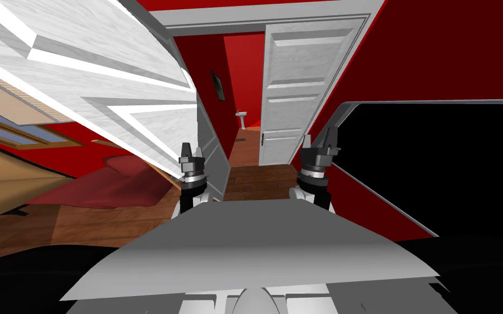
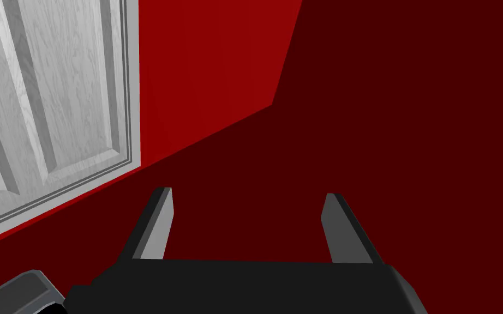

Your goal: Pull the door open

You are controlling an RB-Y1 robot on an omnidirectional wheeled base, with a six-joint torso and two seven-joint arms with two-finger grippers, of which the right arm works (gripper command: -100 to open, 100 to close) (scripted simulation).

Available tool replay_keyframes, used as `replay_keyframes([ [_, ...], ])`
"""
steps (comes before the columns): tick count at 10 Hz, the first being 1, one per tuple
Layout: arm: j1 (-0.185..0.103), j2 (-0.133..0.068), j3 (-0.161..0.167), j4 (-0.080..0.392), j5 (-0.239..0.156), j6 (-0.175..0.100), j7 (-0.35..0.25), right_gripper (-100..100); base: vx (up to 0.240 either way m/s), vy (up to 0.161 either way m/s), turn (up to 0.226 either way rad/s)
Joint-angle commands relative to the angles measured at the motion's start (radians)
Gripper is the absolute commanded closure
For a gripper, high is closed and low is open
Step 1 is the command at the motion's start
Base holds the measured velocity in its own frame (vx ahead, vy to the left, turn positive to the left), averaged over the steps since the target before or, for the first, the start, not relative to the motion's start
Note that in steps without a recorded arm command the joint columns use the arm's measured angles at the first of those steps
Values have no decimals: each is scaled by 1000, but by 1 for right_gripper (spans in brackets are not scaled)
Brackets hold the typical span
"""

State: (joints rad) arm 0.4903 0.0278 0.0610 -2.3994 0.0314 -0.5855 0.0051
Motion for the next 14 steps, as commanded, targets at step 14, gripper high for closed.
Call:
replay_keyframes([
  [14,-81,-72,-31,333,-175,-57,-263,-100,93,-26,106],
])
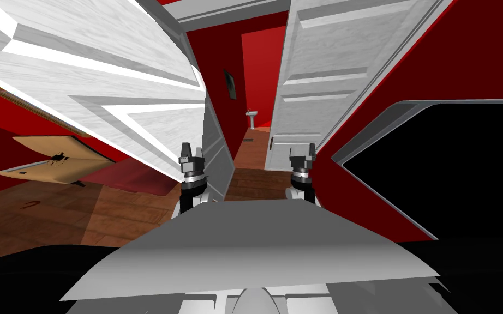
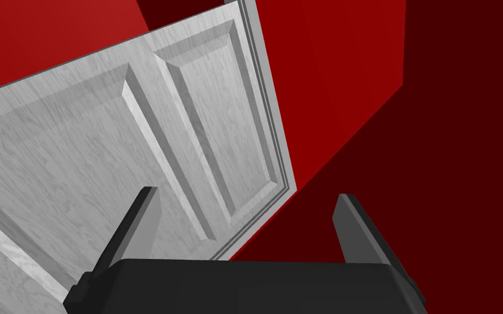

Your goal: Pull the door open

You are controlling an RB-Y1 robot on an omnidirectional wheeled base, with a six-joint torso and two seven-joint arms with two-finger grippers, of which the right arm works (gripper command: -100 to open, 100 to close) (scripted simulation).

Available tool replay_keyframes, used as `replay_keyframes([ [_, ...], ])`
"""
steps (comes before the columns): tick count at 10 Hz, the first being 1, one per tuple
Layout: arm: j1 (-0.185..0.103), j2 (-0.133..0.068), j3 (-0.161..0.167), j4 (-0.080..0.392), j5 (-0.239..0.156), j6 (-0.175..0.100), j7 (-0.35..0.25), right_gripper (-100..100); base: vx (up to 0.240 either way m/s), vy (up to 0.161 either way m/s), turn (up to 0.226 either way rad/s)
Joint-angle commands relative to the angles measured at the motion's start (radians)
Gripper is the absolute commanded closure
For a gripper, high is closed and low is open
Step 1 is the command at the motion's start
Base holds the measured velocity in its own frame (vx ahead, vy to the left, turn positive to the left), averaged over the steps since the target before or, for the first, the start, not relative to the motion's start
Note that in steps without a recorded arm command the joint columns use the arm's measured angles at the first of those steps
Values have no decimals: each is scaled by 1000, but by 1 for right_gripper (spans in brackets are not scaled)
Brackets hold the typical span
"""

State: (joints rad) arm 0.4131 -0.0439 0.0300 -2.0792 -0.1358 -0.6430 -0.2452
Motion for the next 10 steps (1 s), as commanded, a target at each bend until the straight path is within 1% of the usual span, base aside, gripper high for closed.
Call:
replay_keyframes([
  [1,-10,-4,-2,40,-22,-4,-35,-100,81,-47,130],
  [4,-32,-15,-10,121,-68,-19,-103,-100,103,-31,134],
  [5,-32,-15,-10,127,-68,-19,-103,-100,65,-25,34],
  [6,-39,-19,-13,156,-83,-24,-126,-100,53,-35,75],
  [10,-69,-31,-24,279,-148,-45,-224,-100,77,-49,150],
])
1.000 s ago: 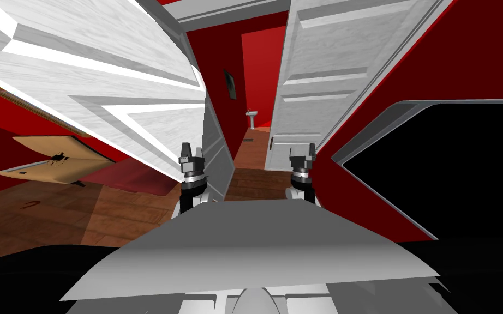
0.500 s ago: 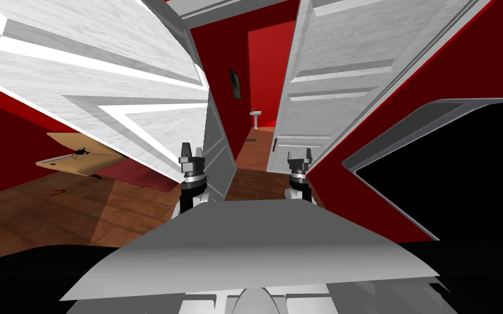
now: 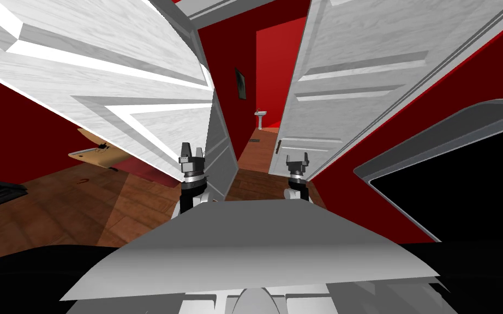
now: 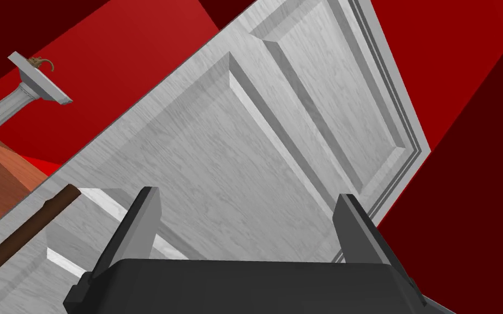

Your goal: Pull the door open

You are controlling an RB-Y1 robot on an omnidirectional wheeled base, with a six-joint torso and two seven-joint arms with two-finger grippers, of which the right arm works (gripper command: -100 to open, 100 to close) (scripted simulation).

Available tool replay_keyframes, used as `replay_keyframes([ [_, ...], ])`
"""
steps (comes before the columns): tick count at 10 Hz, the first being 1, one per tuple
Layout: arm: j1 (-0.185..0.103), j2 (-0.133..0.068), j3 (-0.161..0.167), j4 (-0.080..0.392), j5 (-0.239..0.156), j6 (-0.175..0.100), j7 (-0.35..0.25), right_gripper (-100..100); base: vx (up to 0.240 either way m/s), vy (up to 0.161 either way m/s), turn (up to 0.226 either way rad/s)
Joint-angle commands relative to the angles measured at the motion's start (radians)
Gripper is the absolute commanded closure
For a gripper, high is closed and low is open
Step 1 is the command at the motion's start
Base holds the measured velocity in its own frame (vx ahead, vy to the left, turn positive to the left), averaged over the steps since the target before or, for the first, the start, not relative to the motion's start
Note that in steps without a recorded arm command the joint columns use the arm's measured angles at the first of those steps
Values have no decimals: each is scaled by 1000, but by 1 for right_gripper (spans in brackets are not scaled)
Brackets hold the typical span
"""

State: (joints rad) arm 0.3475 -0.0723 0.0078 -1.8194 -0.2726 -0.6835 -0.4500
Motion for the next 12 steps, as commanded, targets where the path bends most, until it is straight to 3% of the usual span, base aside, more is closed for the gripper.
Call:
replay_keyframes([
  [1,-11,-5,-5,50,-27,-10,-44,-100,91,-54,128],
  [12,-95,-21,-36,395,-208,-69,-316,-100,86,-58,142],
])
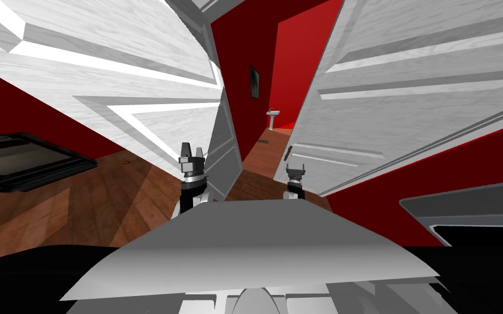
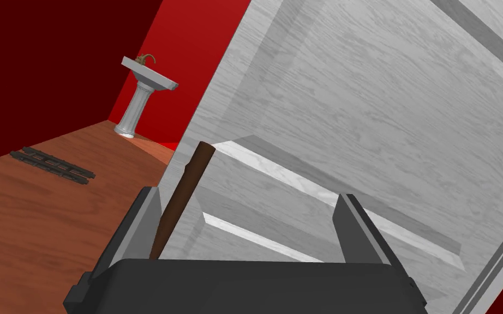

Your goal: Pull the door open

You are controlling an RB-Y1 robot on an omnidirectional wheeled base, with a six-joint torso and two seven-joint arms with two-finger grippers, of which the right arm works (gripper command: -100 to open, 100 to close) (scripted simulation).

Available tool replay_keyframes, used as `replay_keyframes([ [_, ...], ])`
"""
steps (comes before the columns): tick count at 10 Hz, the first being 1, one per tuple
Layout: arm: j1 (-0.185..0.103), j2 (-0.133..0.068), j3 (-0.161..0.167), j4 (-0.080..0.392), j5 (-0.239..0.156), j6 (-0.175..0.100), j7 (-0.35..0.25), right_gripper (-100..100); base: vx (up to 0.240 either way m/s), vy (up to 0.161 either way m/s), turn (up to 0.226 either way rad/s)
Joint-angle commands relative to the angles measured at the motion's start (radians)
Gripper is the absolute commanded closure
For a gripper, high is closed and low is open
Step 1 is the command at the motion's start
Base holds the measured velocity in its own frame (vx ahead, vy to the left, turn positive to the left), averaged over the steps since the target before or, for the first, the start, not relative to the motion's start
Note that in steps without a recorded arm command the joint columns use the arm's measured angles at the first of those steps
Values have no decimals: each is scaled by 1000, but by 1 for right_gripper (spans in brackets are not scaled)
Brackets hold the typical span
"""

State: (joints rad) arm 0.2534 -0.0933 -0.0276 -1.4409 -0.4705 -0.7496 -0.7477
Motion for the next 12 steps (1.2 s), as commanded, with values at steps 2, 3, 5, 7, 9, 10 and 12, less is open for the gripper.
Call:
replay_keyframes([
  [2,-15,-1,-6,70,-41,-13,-64,-100,75,-65,134],
  [3,-15,-1,-6,74,-41,-13,-64,-100,50,-50,36],
  [5,-29,-1,-11,132,-71,-23,-110,-100,49,-49,101],
  [7,-42,-1,-16,185,-99,-32,-152,-100,85,-59,134],
  [9,-54,-1,-21,236,-126,-41,-193,-100,67,-66,117],
  [10,-60,0,-23,261,-139,-45,-212,-100,71,-64,100],
  [12,-71,1,-27,306,-162,-53,-248,-100,72,-75,106],
])
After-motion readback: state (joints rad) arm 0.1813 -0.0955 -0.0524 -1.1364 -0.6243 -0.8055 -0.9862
